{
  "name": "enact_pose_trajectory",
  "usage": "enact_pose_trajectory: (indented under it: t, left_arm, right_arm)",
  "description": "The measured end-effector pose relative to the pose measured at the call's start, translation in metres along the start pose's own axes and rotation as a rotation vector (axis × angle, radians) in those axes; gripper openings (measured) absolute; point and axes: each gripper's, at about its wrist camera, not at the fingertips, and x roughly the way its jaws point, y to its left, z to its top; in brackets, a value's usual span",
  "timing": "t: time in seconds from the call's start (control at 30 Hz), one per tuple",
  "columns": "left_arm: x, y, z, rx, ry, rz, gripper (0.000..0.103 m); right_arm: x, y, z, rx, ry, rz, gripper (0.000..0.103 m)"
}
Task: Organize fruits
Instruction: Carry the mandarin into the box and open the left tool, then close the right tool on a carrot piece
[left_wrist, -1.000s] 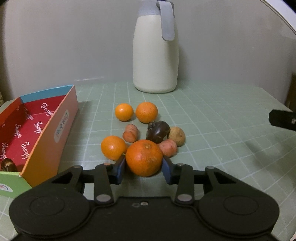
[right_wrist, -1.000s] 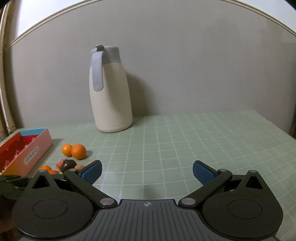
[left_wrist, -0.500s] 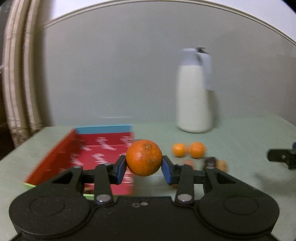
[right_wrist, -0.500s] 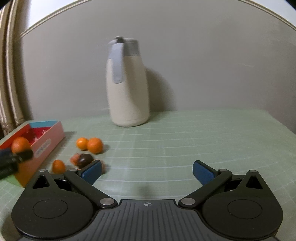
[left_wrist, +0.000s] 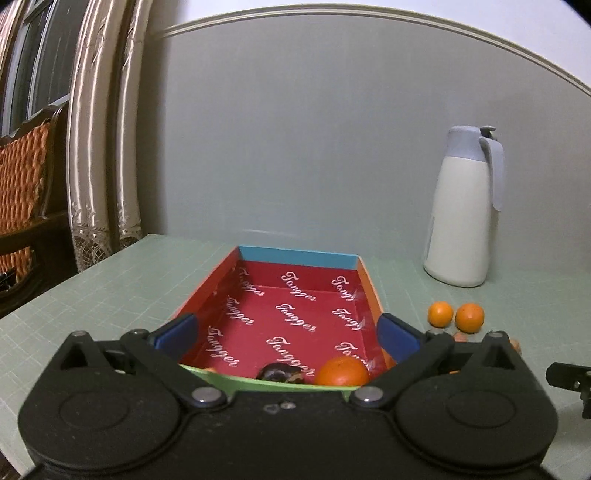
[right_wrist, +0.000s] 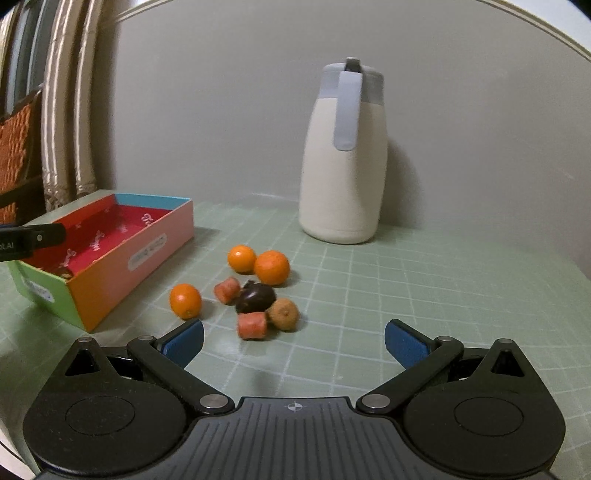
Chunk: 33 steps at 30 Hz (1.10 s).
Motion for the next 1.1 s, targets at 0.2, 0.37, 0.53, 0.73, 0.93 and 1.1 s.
enact_pose_trajectory:
  t: [0.2, 0.37, 0.53, 0.73, 0.93, 1.1]
  left_arm:
    - [-0.005, 0.012, -0.002, -0.013, 0.003, 0.017, 0.097]
    - [-0.009, 0.014, -0.004, 0.005, 0.006, 0.018, 0.097]
    - [-0.013, 0.016, -0.006, 0.026, 0.007, 0.017, 0.097]
    - [-0.015, 0.023, -0.007, 0.034, 0.019, 0.022, 0.097]
    - [-0.015, 0.035, -0.008, 0.026, 0.033, 0.025, 0.097]
    - [-0.016, 0.043, -0.008, 0.009, 0.034, 0.031, 0.097]
  right_arm:
    - [0.003, 0.002, -0.002, -0.007, 0.015, 0.000, 0.103]
    - [0.007, 0.007, -0.002, -0.029, 0.026, 0.001, 0.103]
    - [0.010, 0.017, -0.001, -0.042, 0.022, 0.014, 0.103]
    - [0.021, 0.021, 0.002, -0.020, 0.049, 0.028, 0.085]
    - [0.040, 0.022, 0.005, 0.020, 0.094, 0.049, 0.053]
    - [0.051, 0.024, 0.008, 0.042, 0.109, 0.048, 0.049]
